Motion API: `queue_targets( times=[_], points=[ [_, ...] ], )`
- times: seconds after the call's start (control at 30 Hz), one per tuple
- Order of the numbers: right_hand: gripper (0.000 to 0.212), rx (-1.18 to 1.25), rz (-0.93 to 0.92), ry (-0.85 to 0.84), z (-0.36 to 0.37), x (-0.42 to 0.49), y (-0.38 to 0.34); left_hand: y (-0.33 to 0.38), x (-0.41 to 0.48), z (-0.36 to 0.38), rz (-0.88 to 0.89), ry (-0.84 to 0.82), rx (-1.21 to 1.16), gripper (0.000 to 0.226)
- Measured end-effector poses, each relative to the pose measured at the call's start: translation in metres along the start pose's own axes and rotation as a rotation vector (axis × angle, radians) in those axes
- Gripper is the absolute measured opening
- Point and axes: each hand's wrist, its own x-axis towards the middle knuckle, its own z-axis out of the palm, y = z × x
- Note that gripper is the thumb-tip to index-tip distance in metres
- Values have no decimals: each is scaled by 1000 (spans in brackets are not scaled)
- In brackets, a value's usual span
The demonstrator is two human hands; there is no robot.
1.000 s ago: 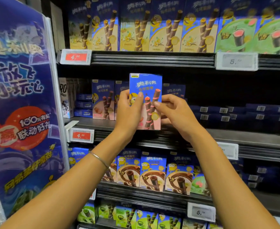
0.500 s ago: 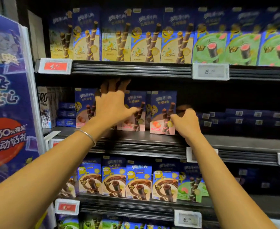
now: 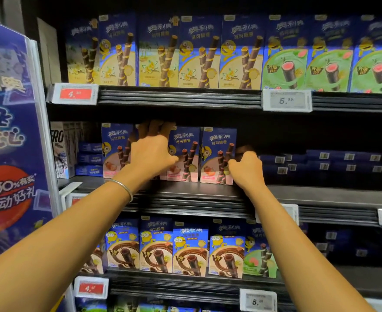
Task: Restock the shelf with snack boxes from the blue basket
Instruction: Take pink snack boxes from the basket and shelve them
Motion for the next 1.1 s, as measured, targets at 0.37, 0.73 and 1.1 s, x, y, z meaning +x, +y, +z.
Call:
queue_targets(
  times=[0.37, 0.73, 1.1],
  points=[
    [25, -37, 10, 6, 11, -1, -4, -2, -6, 1, 10, 12, -60, 49],
    [36, 390, 228, -150, 17, 7, -8, -43, -13, -1, -390, 186, -171, 117],
    [18, 340, 244, -173, 28, 6, -15, -62, -26, 6, -546, 26, -515, 163]
  ],
)
